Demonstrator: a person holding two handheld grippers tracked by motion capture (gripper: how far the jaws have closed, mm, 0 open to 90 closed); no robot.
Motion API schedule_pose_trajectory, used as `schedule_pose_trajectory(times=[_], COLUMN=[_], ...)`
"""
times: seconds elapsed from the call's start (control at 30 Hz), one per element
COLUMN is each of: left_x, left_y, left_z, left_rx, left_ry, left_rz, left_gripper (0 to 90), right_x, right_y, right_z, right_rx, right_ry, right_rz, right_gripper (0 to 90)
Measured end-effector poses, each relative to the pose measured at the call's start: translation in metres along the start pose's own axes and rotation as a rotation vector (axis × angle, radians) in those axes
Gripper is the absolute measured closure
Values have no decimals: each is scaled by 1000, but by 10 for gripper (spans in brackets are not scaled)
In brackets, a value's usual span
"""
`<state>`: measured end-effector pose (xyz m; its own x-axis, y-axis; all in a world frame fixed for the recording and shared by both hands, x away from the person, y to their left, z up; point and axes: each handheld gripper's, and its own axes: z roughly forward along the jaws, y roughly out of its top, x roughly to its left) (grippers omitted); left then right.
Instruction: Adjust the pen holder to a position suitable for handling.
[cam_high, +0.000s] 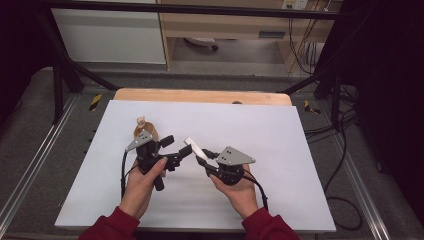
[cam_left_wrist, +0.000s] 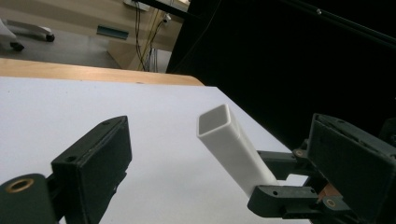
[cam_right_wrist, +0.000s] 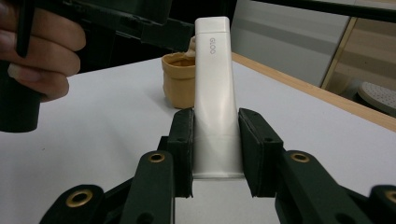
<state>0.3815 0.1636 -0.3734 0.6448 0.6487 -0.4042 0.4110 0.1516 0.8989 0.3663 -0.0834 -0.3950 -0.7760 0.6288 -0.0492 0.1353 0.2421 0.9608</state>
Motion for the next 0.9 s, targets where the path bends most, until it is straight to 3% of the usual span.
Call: schedule_pose_trajectory(times=[0.37, 0.7, 0.9], left_x=[1, 8, 8], left_y=[-6, -10, -11], left_z=[6, 7, 8], left_rx=[11, 15, 17], left_ry=[-26, -46, -57], left_rz=[-52, -109, -118], left_gripper=[158, 335, 397], right_x=[6, 9, 11], right_y=[-1, 0, -1], right_z=[4, 5, 7], right_rx=[-2, -6, -4], right_ry=[-6, -13, -8], right_rz=[-17, -26, -25], right_gripper=[672, 672, 672])
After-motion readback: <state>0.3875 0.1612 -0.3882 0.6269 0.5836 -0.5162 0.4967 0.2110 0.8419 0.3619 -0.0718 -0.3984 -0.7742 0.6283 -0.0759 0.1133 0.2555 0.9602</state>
